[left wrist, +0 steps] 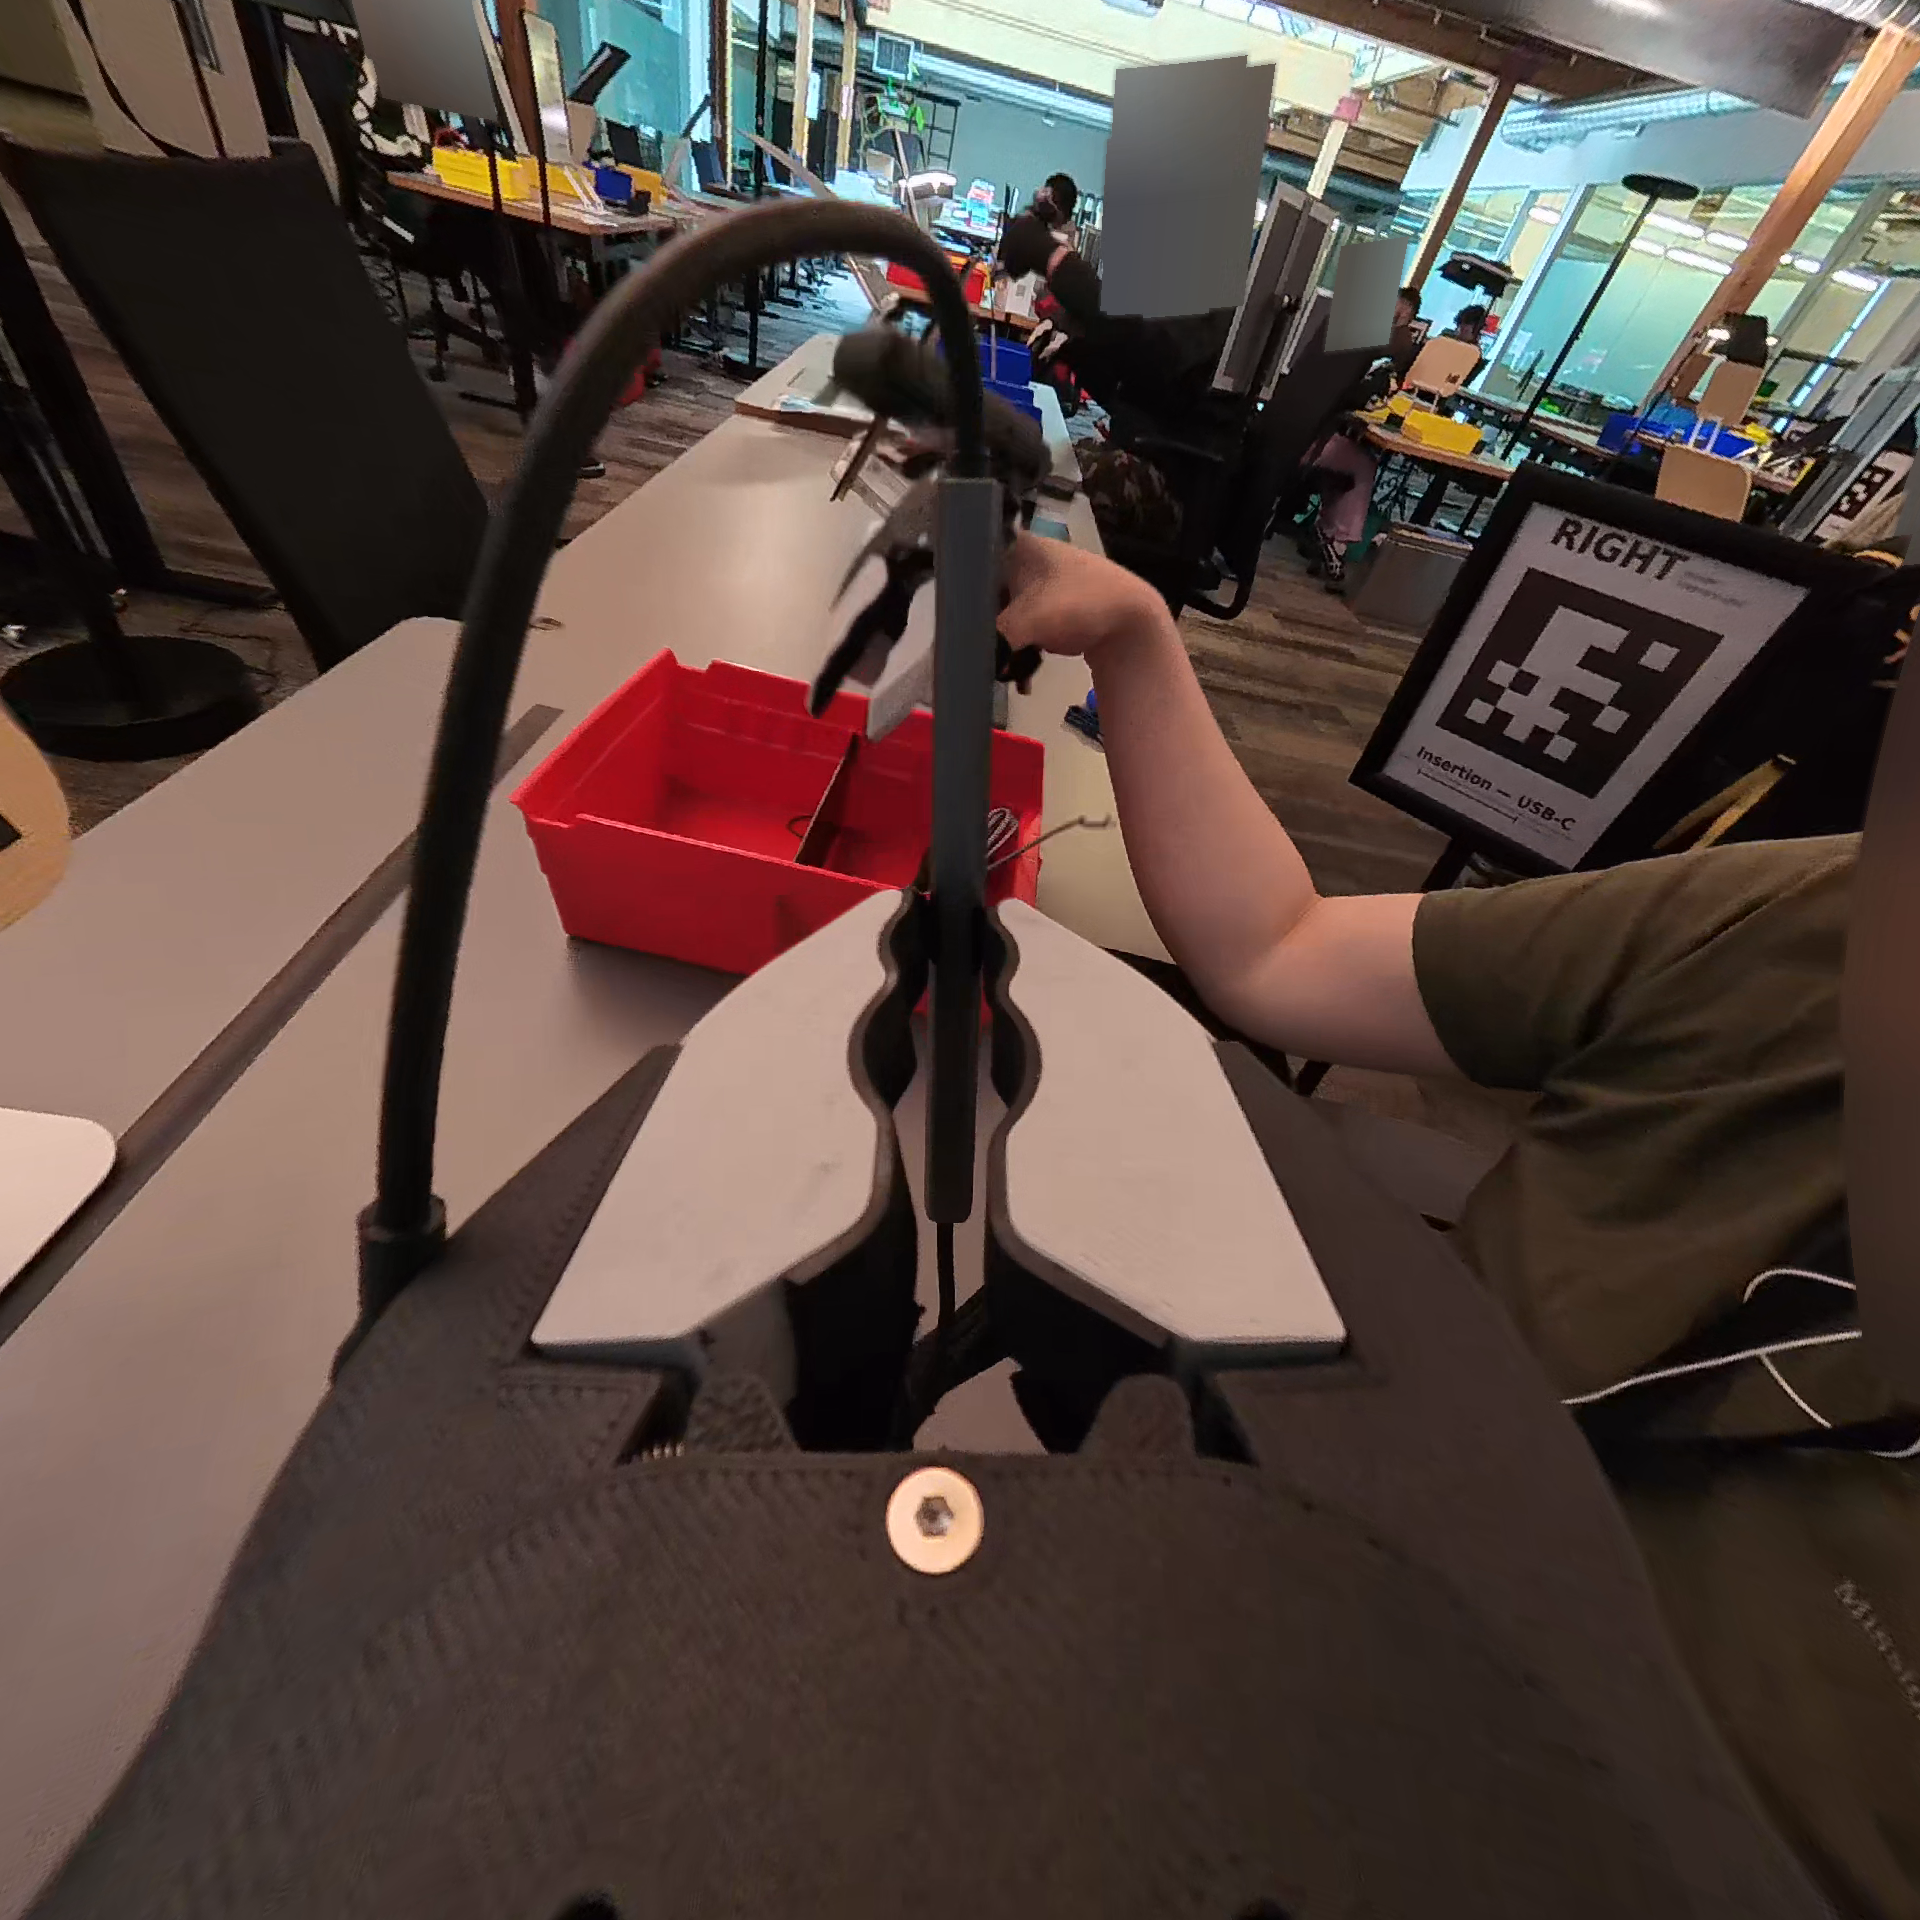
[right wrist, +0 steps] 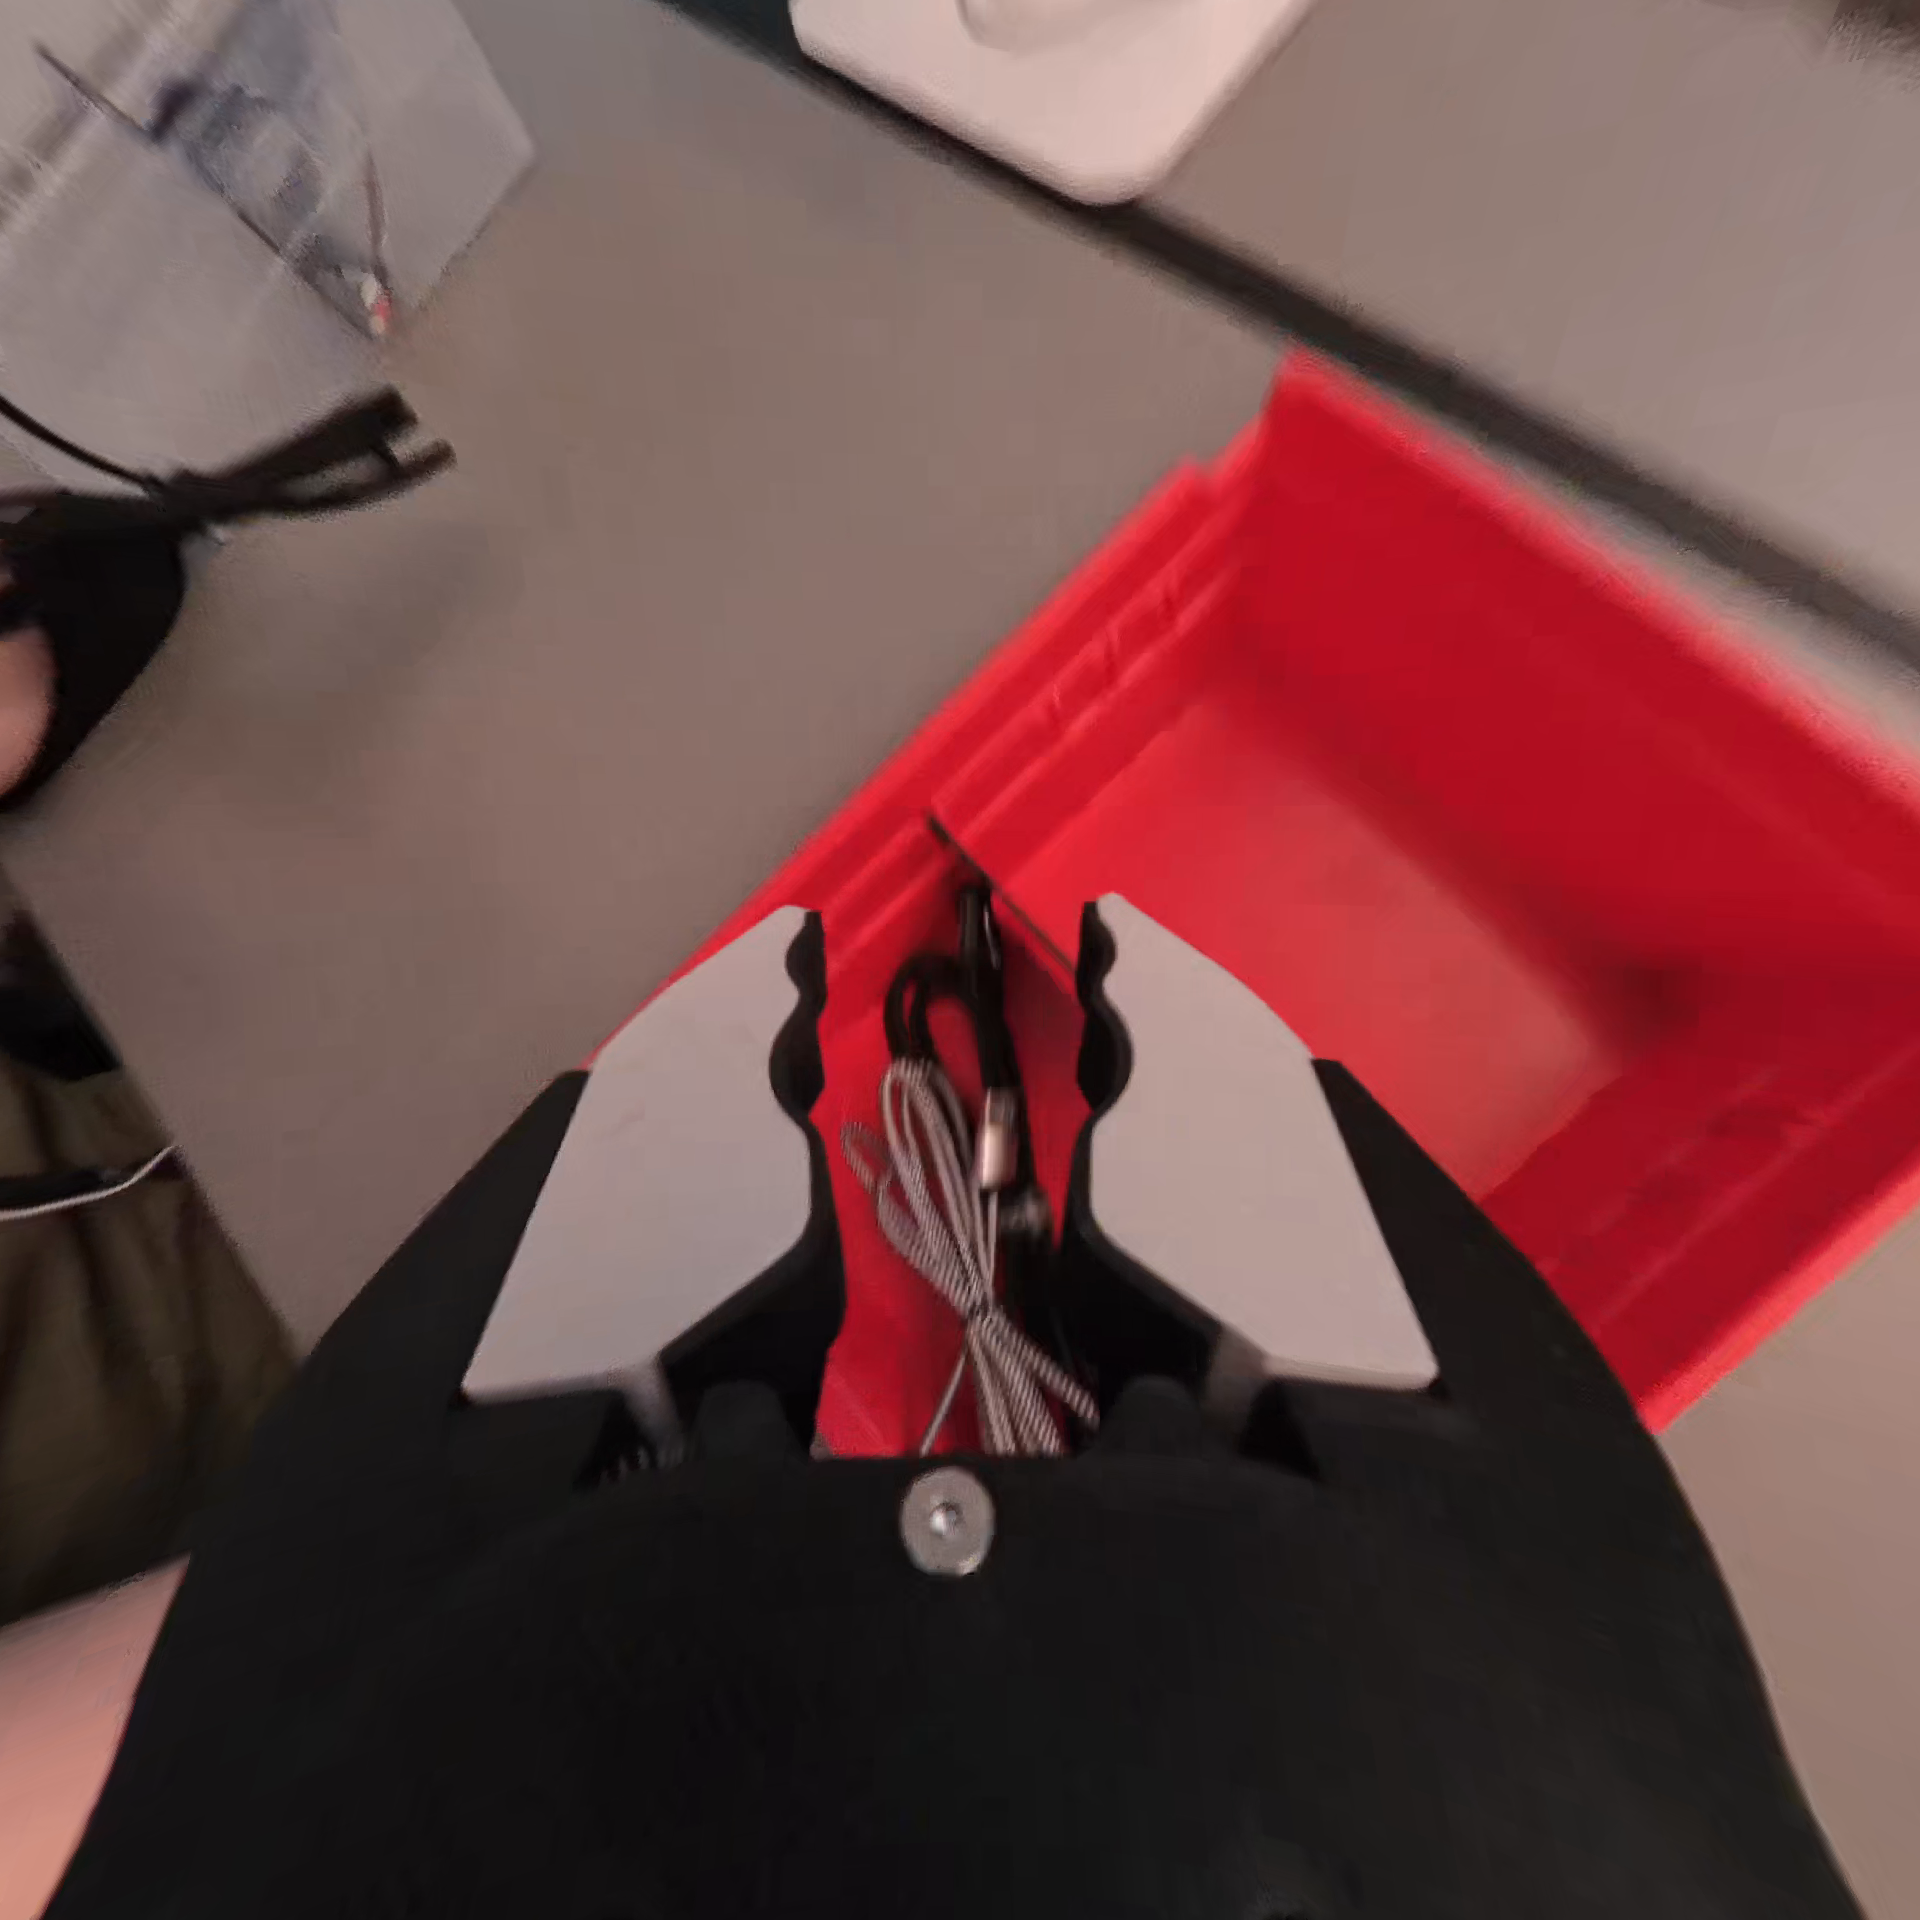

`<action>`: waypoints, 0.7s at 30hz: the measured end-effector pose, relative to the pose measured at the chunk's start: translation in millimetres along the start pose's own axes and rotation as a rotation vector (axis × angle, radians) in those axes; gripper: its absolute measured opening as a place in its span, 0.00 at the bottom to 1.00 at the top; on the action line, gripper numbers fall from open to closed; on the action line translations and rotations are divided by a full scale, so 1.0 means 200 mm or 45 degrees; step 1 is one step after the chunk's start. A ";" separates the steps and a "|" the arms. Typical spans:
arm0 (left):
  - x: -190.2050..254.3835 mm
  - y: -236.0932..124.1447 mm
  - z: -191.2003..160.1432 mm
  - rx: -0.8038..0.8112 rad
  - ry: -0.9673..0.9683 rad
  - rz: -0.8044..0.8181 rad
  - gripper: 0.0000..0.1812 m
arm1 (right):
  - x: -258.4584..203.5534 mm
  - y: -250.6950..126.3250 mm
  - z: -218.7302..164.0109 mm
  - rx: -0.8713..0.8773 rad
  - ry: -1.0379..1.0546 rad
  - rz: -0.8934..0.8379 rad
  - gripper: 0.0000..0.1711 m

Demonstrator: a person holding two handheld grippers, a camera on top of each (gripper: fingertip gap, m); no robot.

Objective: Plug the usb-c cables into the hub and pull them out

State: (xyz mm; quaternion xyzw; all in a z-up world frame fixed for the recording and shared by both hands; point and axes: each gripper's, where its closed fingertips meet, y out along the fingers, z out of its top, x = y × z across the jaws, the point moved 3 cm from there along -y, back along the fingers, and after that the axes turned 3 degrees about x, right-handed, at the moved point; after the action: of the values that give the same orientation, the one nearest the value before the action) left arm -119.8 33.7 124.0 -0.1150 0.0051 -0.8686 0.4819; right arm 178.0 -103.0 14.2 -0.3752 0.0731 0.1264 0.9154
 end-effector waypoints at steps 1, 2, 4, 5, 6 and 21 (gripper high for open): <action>0.01 0.02 0.00 -0.005 0.001 -0.006 0.05 | -0.06 -0.01 0.09 0.081 -0.090 -0.017 0.28; 0.01 0.03 0.00 -0.003 0.001 -0.006 0.05 | -0.13 -0.02 0.18 0.170 -0.183 -0.014 0.28; 0.02 0.06 -0.01 0.005 -0.012 -0.012 0.05 | -0.33 -0.04 0.37 0.385 -0.381 0.034 0.28; 0.02 0.07 -0.01 0.010 -0.020 -0.016 0.05 | -0.46 -0.05 0.46 0.510 -0.479 0.090 0.29; 0.02 0.09 -0.01 0.024 -0.026 -0.012 0.05 | -0.60 -0.05 0.53 0.639 -0.565 0.170 0.30; 0.07 0.22 -0.11 -0.125 0.000 -0.048 0.05 | -1.16 0.23 0.65 0.860 -0.437 0.803 0.06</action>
State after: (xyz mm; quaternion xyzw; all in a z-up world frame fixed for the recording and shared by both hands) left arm -95.3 -3.6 101.1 -0.1388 0.0456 -0.8762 0.4592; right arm -52.8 -20.9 129.3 0.0091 0.0680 0.4265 0.9019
